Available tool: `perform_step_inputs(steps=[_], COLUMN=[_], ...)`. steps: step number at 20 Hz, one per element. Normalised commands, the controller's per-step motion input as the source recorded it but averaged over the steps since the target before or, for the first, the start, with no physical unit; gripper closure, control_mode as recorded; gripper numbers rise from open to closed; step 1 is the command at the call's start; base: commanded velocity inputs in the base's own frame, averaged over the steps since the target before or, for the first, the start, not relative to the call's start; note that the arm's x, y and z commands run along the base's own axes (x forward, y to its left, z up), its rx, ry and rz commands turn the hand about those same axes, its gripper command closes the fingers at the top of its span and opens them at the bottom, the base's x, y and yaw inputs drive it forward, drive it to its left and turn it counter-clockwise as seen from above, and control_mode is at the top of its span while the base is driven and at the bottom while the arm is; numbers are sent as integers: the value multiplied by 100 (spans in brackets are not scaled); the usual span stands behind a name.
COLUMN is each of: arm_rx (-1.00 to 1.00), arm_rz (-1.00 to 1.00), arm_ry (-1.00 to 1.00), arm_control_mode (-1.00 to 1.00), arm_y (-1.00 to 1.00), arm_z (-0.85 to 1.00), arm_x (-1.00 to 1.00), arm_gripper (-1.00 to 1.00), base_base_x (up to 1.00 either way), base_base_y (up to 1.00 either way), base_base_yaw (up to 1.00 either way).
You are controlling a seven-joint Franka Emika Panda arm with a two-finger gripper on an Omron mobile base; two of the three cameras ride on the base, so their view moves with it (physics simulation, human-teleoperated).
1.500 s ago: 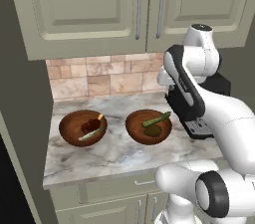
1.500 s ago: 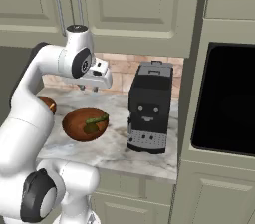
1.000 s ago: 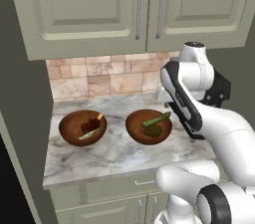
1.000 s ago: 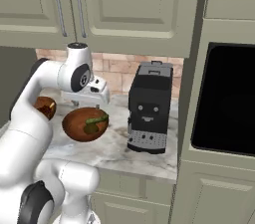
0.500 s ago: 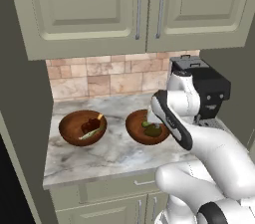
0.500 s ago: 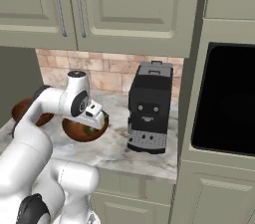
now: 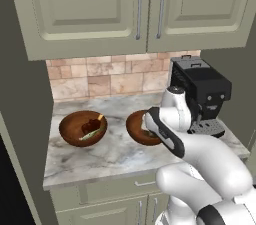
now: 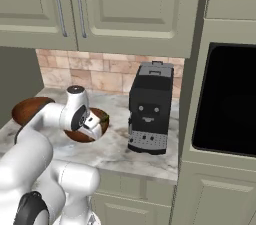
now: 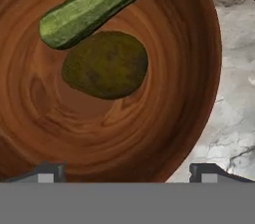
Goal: Place the bowl with the avocado and squash on the second highest shelf of the fridge. Place the bowl with the fish and steak on the top shelf of the fridge.
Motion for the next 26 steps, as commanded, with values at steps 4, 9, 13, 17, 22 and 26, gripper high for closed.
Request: perform_step_inputs(steps=[4,9,13,17,22,26], arm_rx=[0,1,0,4,12,17], arm_rz=[-11,-10,0,-3,-12,-14], arm_ry=[1,0,0,0,-4,-13], arm_control_mode=[-100,-100,-100,-100,-100,-100], arm_y=[3,-3,0,0,-1,-12], arm_z=[-50,-41,0,8,76,100], arm_x=[-1,-11,0,-3,-35,-66], arm_gripper=[-100,100,100,100,100,100], base_base_x=[0,0,0,0,0,0], base_base_y=[0,0,0,0,0,0], base_base_yaw=[0,0,0,0,0,0])
